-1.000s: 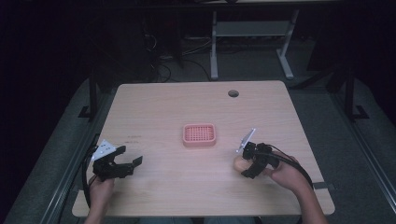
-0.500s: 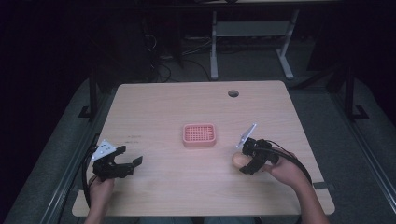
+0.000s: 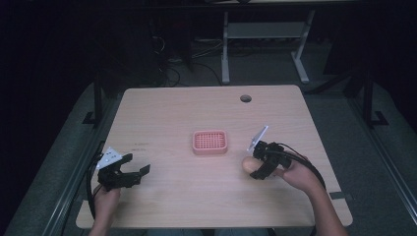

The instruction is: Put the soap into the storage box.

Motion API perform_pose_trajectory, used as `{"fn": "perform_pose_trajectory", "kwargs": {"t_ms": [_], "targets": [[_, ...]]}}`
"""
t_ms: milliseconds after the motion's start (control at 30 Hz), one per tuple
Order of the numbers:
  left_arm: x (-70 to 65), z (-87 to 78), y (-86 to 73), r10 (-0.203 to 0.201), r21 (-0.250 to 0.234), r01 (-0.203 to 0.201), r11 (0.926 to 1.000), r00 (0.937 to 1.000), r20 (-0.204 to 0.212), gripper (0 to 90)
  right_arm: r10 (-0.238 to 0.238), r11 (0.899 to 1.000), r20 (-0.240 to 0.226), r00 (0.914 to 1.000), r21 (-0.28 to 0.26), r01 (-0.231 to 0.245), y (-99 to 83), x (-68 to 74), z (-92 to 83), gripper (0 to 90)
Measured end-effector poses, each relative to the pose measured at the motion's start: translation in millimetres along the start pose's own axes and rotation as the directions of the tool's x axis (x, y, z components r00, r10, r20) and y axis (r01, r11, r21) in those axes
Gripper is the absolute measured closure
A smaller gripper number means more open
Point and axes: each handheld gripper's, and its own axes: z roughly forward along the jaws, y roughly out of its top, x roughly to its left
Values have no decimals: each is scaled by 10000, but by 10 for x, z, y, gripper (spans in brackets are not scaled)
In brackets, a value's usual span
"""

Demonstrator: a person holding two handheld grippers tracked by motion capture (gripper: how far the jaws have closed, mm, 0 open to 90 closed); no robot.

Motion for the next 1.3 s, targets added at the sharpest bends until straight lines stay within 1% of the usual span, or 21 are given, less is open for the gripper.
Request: {"fn": "perform_pose_trajectory", "kwargs": {"t_ms": [233,400,467,600,767,867,1100,1200,1300], "targets": [[-1,-4,3,-9,60,9,10000,10000,-16,143,-53,10000,-33,10000,6,53,65,-40,0,318],[-1,-2,2,-49,-19,49,10000,10000,-11,143,-122,9999,10,9999,-34,122,123,-56,-15,318],[-2,-2,2,-52,-21,52,10000,10000,-12,142,-128,9999,-80,9999,-101,127,152,-69,-17,318],[0,-1,2,-50,-22,50,10000,10000,-13,143,-186,9998,-85,9998,6,186,189,-70,-8,318],[1,1,1,-100,-41,100,9999,9999,0,142,-303,9995,-74,9995,-2,303,273,-82,-25,318],[0,2,2,-56,-18,56,10000,10000,-10,143,-302,9995,-143,9994,-105,301,310,-95,-30,318],[1,1,2,-46,-27,46,10000,10000,-9,143,-431,9991,-109,9990,-22,430,388,-109,-31,318],[2,-1,2,-43,-39,43,10000,10000,1,143,-432,9991,-115,9990,-42,431,421,-115,-41,318],[1,-1,2,-49,-52,49,10000,10000,-1,142,-482,9987,-140,9987,-182,479,449,-130,-47,318]]}}
